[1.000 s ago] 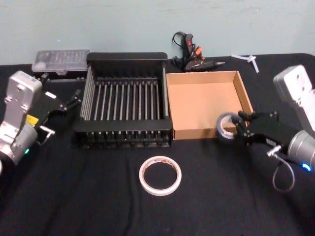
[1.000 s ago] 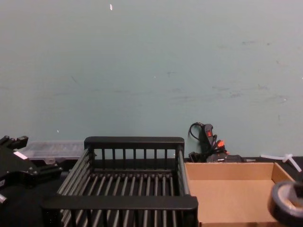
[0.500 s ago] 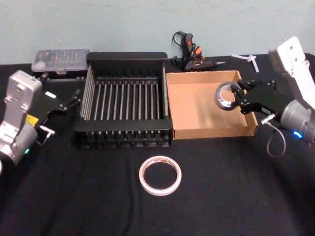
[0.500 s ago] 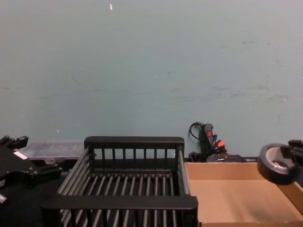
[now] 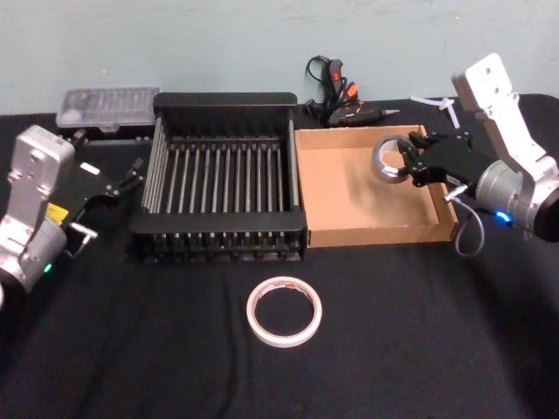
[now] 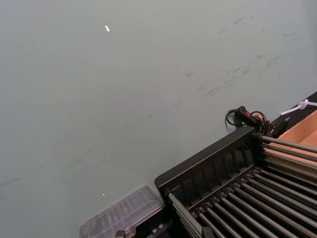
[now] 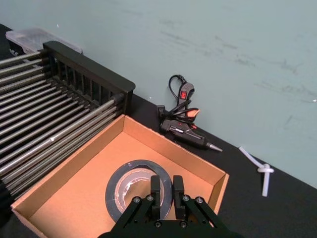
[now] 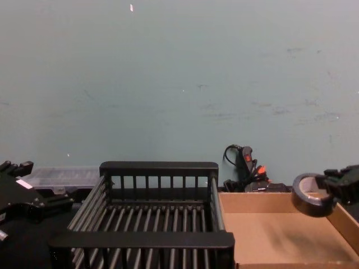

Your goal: Pick up the white tape and place it into the black box , Pick up the silver tape and place it into the brown box.

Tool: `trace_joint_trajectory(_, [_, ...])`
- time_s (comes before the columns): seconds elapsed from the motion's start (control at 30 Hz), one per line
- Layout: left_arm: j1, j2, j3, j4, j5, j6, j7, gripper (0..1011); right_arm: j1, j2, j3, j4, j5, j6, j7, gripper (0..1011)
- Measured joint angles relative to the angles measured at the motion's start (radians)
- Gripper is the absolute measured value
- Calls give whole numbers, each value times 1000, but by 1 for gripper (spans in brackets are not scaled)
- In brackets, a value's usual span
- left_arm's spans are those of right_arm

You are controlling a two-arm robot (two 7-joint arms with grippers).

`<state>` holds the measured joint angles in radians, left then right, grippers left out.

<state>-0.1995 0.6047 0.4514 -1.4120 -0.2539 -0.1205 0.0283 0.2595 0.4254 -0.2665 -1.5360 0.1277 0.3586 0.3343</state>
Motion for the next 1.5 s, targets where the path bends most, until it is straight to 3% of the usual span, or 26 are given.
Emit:
trace_joint_trajectory(0.43, [0,0,0,0,0,0,0,1001,69,-56,-29,157,-14,-11,17,156])
trace_joint_trajectory(0.6, [0,0,0,0,0,0,0,1001,82,-67,-36,187,-21,-11,17,156])
trace_joint_trajectory(1.0, [0,0,0,0,0,0,0,1001,80,-65,-34,183,-21,-11,17,158])
trace_joint_trajectory(1.23, [0,0,0,0,0,0,0,1001,80,-65,-33,181,-19,-11,16,336])
trace_joint_trajectory(1.5, [0,0,0,0,0,0,0,1001,79,-64,-33,180,-18,-11,16,621])
